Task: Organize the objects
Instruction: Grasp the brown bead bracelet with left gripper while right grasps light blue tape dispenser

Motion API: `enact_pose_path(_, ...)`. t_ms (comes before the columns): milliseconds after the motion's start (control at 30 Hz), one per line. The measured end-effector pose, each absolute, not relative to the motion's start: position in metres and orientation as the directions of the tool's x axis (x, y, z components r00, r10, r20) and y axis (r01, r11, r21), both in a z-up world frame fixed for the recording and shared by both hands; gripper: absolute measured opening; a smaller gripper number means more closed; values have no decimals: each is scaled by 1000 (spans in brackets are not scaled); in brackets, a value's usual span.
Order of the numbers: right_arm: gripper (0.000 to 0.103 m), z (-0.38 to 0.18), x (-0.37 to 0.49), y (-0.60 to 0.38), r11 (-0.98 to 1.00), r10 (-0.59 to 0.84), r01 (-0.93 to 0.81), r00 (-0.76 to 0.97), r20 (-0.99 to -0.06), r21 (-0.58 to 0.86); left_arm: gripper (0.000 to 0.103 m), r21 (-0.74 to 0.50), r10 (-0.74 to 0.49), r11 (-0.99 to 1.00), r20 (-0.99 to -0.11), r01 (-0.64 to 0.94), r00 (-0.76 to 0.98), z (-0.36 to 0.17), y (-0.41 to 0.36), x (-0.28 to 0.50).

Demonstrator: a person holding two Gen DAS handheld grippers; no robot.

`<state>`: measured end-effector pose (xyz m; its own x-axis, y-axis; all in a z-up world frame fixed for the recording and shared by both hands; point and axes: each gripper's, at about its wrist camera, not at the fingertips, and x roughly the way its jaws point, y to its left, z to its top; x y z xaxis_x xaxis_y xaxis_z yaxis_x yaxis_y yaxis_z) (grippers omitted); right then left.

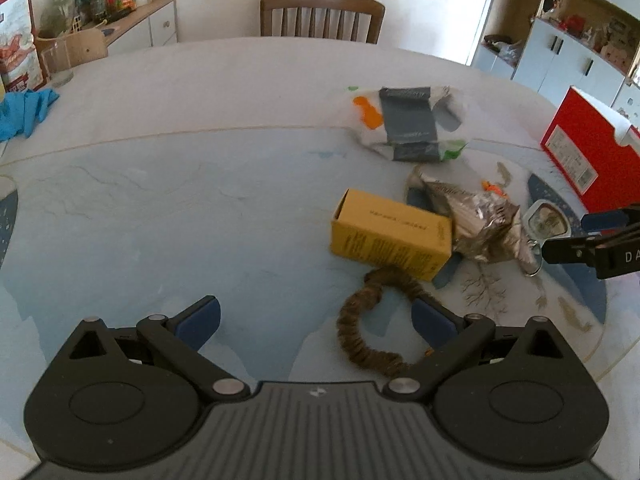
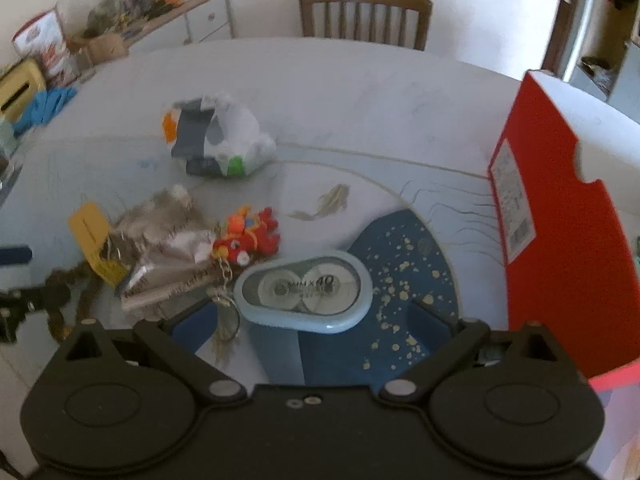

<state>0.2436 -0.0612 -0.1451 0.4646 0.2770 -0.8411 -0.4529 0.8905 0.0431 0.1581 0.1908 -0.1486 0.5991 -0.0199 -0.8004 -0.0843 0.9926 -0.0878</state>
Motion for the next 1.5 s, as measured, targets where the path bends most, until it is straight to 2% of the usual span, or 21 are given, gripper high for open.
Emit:
enact_pose_path(333,100,-159,258,-61,855,297,-517,434,-850,34,91,-33,7,998,-801,-55,599,-152,183,160)
enact_pose_path(400,100,-161,258,-59,849,299,-527,440,-847,26,73,-4,21,999,-794,-39,608,-151,178,160)
enact_pose_path(500,100,-163,261,-58,842,312,-538,446,-839,27,59,5,17,1000,-791,-22,611,-149,174,163)
enact_pose_path(700,97,-156,266,-61,815,347,-578,423,-837,46,34,8,1,1000,-782,9,623,-147,167,166)
enact_pose_path(800,98,-153,270,-69,817,345,-575,432,-833,40,25,12,-2,1000,-779,19,627,-148,164,166)
enact_pose_path(967,97,-153,281,-81,843,356,-531,439,-825,81,19,14,-5,1000,-777,25,630,-147,162,166)
enact_pose_path(1500,94,-155,276,-66,824,392,-557,432,-812,101,14,4,-2,1000,-779,9,627,-148,161,168)
